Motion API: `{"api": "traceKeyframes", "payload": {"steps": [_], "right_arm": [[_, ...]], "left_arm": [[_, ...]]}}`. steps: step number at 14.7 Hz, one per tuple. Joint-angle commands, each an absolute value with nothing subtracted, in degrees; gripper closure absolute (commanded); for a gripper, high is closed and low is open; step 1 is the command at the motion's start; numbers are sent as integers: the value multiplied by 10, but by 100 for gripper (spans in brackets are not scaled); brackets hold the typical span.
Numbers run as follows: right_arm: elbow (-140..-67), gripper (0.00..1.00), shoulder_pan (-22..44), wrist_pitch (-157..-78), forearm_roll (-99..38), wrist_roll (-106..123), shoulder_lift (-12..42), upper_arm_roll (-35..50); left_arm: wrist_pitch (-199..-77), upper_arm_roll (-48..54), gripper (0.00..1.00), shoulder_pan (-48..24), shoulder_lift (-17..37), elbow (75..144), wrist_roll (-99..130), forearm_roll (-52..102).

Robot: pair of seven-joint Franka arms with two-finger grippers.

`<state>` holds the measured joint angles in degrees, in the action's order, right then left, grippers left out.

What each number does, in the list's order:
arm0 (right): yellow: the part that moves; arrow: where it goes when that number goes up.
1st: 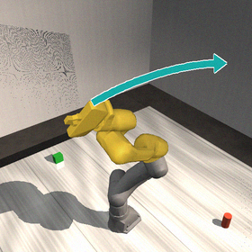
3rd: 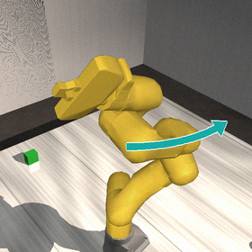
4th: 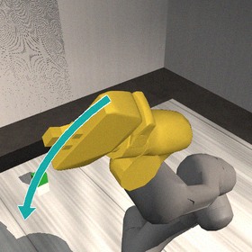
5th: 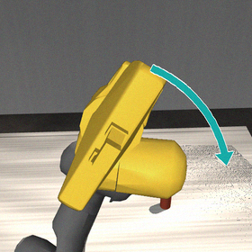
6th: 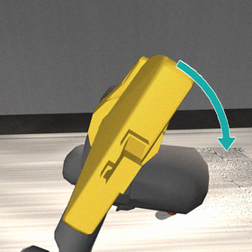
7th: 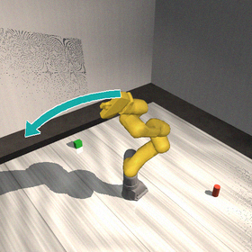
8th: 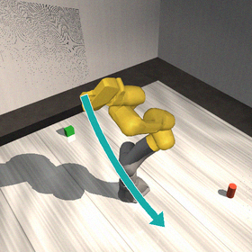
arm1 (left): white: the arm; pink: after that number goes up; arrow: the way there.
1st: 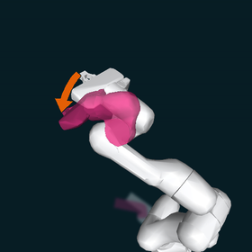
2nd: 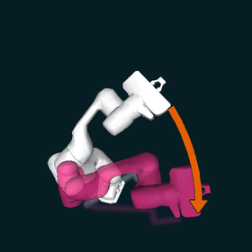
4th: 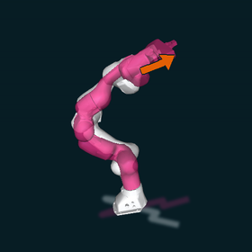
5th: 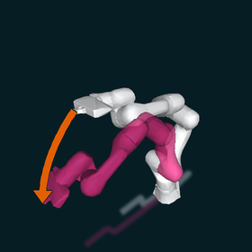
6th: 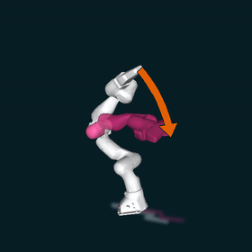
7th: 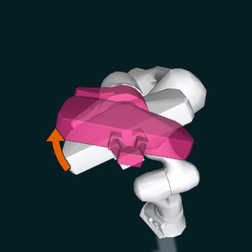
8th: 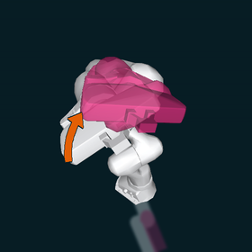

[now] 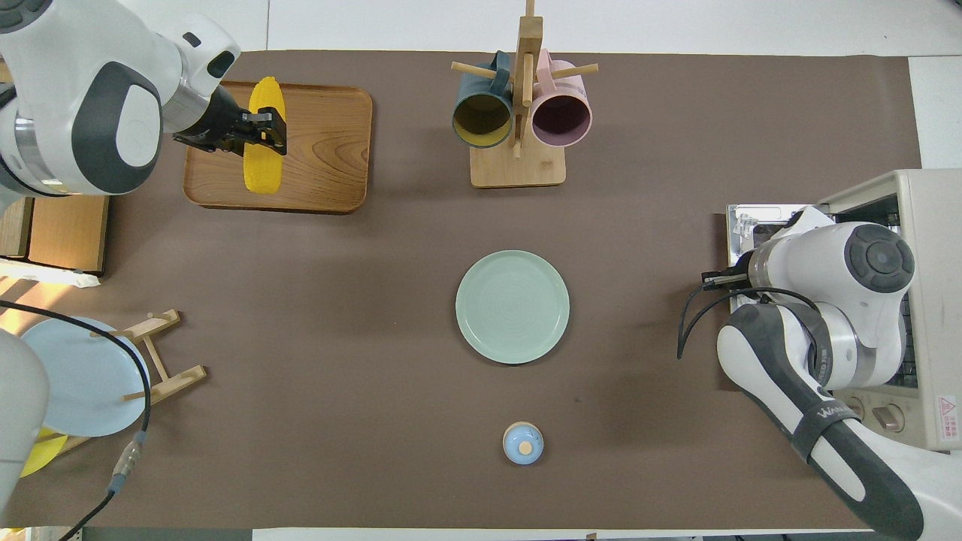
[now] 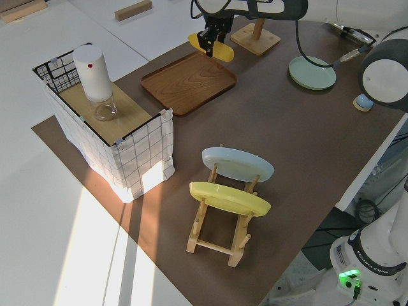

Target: Put corn in oven

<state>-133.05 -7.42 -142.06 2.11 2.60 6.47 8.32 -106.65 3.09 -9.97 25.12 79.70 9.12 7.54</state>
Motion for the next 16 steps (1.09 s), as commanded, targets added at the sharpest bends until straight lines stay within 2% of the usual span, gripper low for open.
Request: {"api": "traceKeyframes", "payload": {"steps": [1,3,6,9,11,14,16], "right_arm": [[-1338,100,-93,-1421,39,5,59,74],[-1329,100,-59,-1417,21,1,60,74],[-1303,100,-33,-1384,11,-32,58,75],[-1234,100,-29,-1279,11,-37,45,75],[-1179,100,-30,-1190,11,-37,33,75],[-1107,72,-30,-1092,11,-37,29,75],[-1082,65,-36,-1049,11,-37,19,74]], "left_arm": [[-1064,24,100,-150,165,896,145,84],[-1068,23,100,-192,127,952,185,84],[-1129,24,100,-253,97,1028,230,84],[-1294,24,100,-337,53,1151,320,84],[-1377,23,100,-390,61,1186,353,84],[-1421,23,100,-430,98,1187,367,84],[-1459,23,100,-447,129,1185,381,84]]}}
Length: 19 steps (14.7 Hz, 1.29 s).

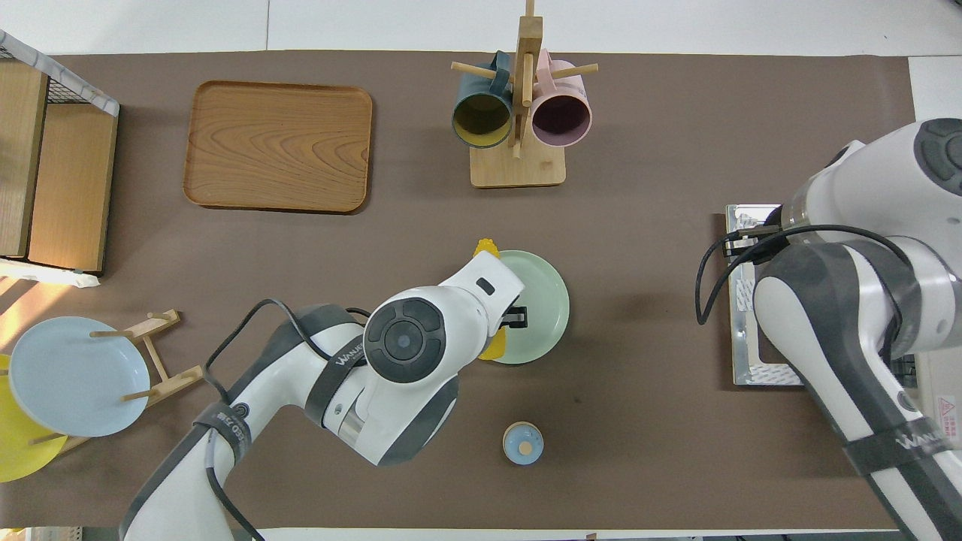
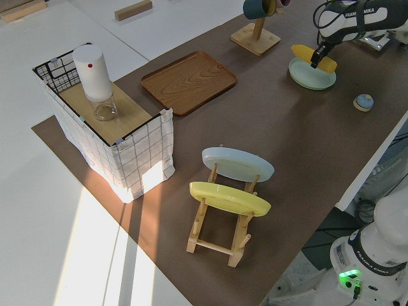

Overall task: Put corn in oven
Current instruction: 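Carry the corn to the green plate and release it with the left gripper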

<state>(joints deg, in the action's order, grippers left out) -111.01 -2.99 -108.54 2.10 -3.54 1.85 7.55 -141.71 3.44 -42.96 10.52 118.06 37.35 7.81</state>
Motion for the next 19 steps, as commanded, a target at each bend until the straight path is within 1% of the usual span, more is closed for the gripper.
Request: {"api": "traceKeyframes", "payload": {"steps": [1,2,4,5,6,7,8,9,10,13,16,19], "right_arm": [[-1079,61,-37,-1039,11,-36,9,74],[-1079,48,-34,-1038,11,-37,4,74],[-1079,34,-33,-1037,11,-37,4,75],[-1079,21,-34,-1037,11,-36,4,75],[-1080,4,-36,-1037,11,-34,4,75],[-1080,0,-37,-1037,11,-33,3,75],[-1080,0,-36,-1037,11,-33,3,75],[-1080,0,-34,-1037,11,-33,2,75],[-1080,0,-33,-1037,11,-33,2,75],[-1080,0,-33,-1038,11,-32,2,75],[-1080,0,-26,-1042,-23,-32,3,76],[-1079,0,43,-1075,-37,-91,10,84]], "left_arm": [[-1474,23,100,-452,142,1184,382,84],[-1486,22,100,-460,158,1179,385,84],[-1508,20,100,-475,180,1178,395,84],[-1508,20,100,-475,180,1178,395,84],[-1507,20,100,-475,180,1177,395,84],[-1505,20,100,-473,180,1176,392,83],[-1503,19,81,-471,179,1175,390,82],[-1499,19,17,-468,176,1176,388,79],[-1488,17,0,-466,170,1175,384,78],[-1407,16,0,-429,128,1148,372,78],[-1293,17,0,-368,103,1089,344,78],[-1184,16,0,-296,103,1005,308,78]]}}
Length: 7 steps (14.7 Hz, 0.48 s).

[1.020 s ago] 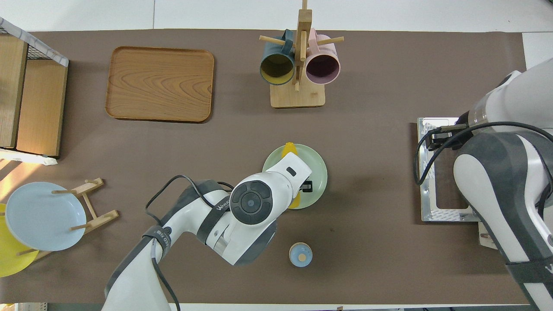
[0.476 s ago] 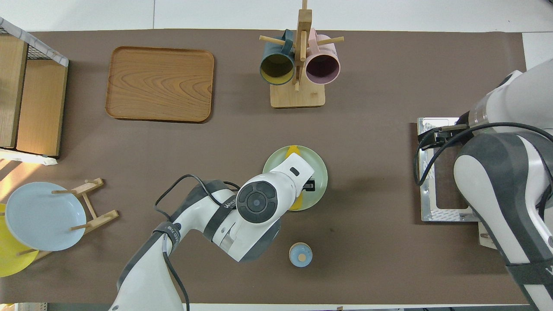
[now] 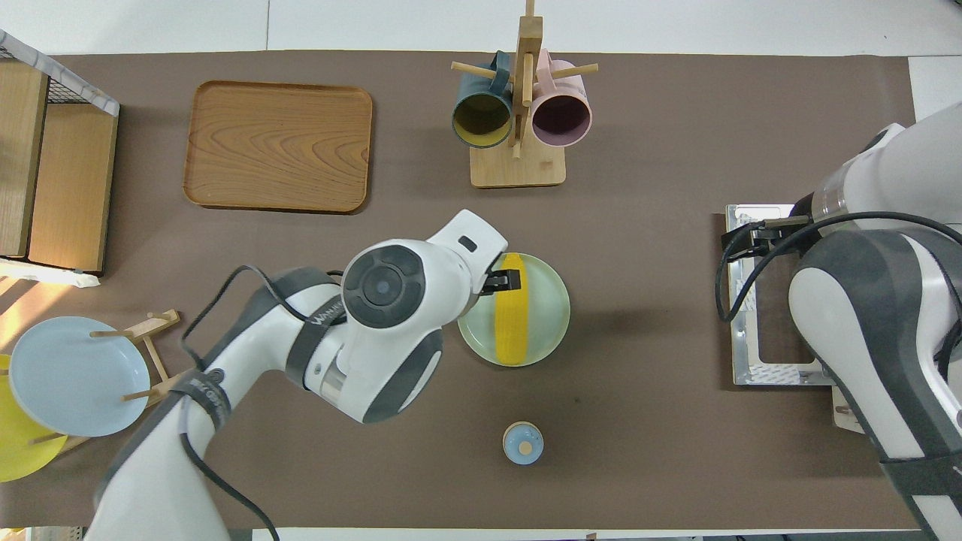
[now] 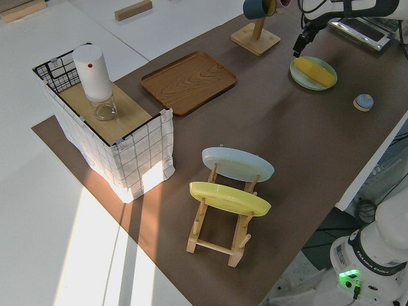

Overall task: Put corn in oven
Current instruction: 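Carry the corn to the green plate and release it with the left gripper, then withdraw the left gripper while the right gripper reaches the corn on the plate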

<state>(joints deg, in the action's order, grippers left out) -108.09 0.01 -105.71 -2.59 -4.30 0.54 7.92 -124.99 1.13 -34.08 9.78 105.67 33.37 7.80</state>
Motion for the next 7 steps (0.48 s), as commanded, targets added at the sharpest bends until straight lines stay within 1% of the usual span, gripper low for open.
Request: {"api": "traceKeyframes", "payload": {"steps": [1,4,7], "right_arm": [[-1070,0,66,-1078,-35,-144,24,86],[-990,0,175,-1088,-12,-271,101,85],[-945,0,250,-1130,28,-361,174,85]], "left_arm": [[-1157,15,0,-265,101,987,286,77],[-1092,14,0,-180,77,967,186,75],[-1063,15,0,-109,60,973,94,51]]}}
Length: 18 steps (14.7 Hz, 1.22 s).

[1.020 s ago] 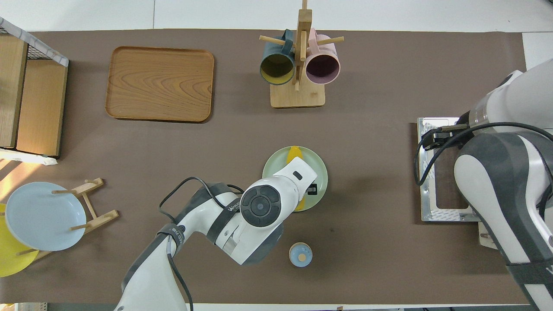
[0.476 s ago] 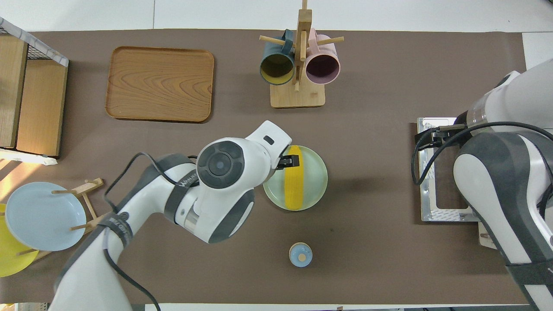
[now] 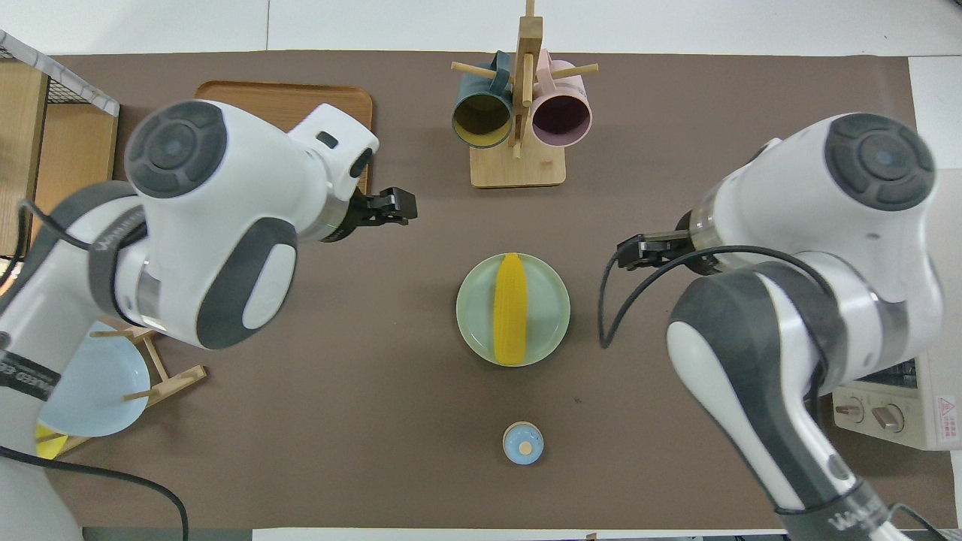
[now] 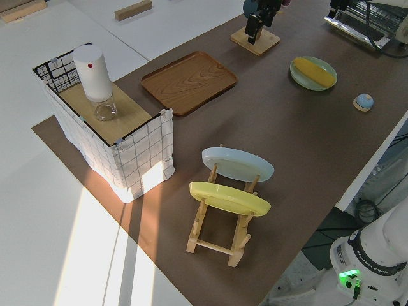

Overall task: Put corn in oven
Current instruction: 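Withdraw the left gripper while the right gripper reaches the corn on the plate, then grasp the corn on the plate with the right gripper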

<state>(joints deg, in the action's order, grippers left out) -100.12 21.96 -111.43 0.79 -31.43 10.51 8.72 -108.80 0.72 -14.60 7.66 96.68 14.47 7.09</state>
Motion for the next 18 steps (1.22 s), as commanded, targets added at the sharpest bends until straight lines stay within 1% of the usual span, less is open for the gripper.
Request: {"api": "traceKeyframes", "payload": {"steps": [1,2,4,6,7,8,9,11,13,15,16,17,18], "right_arm": [[-932,0,272,-1145,32,-384,198,85],[-926,0,291,-1161,39,-402,222,85],[-935,0,312,-1214,50,-446,250,86],[-941,12,329,-1230,51,-454,264,85],[-979,29,327,-1266,51,-454,260,86],[-997,34,327,-1285,51,-454,257,86],[-1016,35,328,-1296,51,-454,251,85],[-1033,38,329,-1305,51,-454,246,85],[-1044,44,328,-1306,51,-454,242,86],[-1060,48,329,-1329,51,-455,240,86],[-1072,54,329,-1346,50,-455,237,86],[-1077,71,329,-1346,51,-454,235,86],[-1072,92,329,-1335,51,-453,235,85]], "left_arm": [[-1056,15,0,-93,59,975,65,49],[-1041,15,0,-82,58,974,43,47],[-1021,15,0,-75,48,976,5,9],[-1001,15,0,-75,40,979,-4,6],[-976,15,0,-74,26,981,0,6],[-975,15,0,-75,21,983,3,6],[-974,15,0,-76,18,983,13,6],[-960,15,0,-77,3,983,31,5],[-941,15,0,-77,-14,983,33,6],[-937,15,0,-83,-20,983,38,5],[-939,15,0,-83,-19,981,38,5],[-938,16,0,-82,-19,978,37,5],[-940,17,0,-75,-21,978,34,6]]}}
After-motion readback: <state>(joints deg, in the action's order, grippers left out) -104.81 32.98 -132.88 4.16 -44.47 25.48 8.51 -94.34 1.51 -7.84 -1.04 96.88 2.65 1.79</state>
